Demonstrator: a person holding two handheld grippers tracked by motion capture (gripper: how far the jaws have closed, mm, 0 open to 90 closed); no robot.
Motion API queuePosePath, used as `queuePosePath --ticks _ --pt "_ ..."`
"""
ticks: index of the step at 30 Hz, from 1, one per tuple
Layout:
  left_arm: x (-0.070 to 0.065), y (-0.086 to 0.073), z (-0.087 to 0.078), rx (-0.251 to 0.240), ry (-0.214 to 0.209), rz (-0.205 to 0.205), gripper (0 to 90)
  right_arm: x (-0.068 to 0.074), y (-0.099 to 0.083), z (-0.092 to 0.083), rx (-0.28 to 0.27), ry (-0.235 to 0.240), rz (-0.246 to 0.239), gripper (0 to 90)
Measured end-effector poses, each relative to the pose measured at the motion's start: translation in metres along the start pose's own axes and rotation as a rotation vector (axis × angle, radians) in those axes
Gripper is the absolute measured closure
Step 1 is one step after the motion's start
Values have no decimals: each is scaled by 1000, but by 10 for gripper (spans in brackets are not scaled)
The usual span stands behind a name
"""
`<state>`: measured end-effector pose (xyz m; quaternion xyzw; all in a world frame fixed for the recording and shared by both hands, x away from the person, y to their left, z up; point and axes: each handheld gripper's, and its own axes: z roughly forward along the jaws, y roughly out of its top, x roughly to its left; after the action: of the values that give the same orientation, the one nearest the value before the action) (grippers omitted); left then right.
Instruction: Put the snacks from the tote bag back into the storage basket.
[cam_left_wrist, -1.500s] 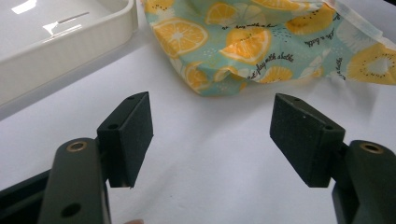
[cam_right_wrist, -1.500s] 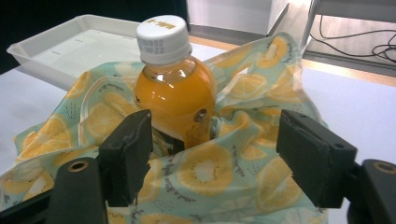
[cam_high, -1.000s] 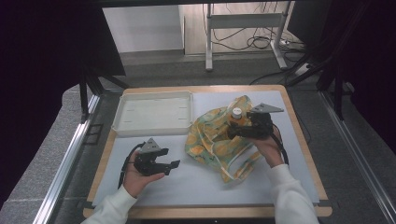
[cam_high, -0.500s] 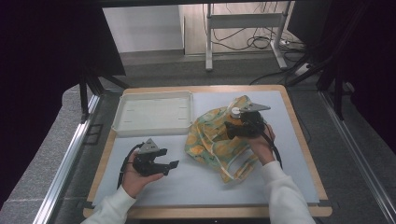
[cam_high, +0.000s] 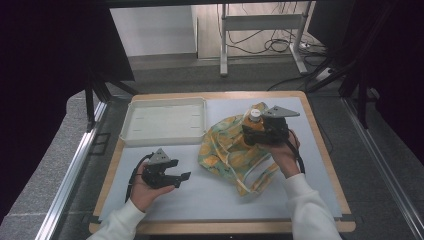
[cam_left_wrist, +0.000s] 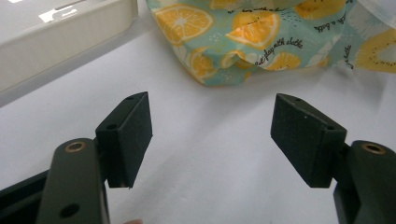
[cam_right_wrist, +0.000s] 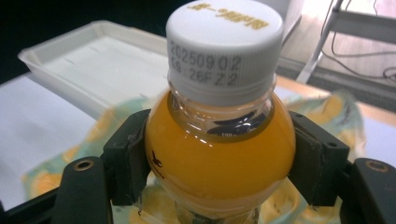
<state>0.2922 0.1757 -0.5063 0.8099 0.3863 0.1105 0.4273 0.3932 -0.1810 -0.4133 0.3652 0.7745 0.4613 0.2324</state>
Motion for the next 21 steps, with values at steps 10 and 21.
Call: queuePosePath --ticks 10,21 --pt "0 -1 1 1 6 -5 294 11 30 -31 -64 31 -18 298" --pt "-1 -1 2 9 7 -6 294 27 60 -49 -119 64 -44 298"
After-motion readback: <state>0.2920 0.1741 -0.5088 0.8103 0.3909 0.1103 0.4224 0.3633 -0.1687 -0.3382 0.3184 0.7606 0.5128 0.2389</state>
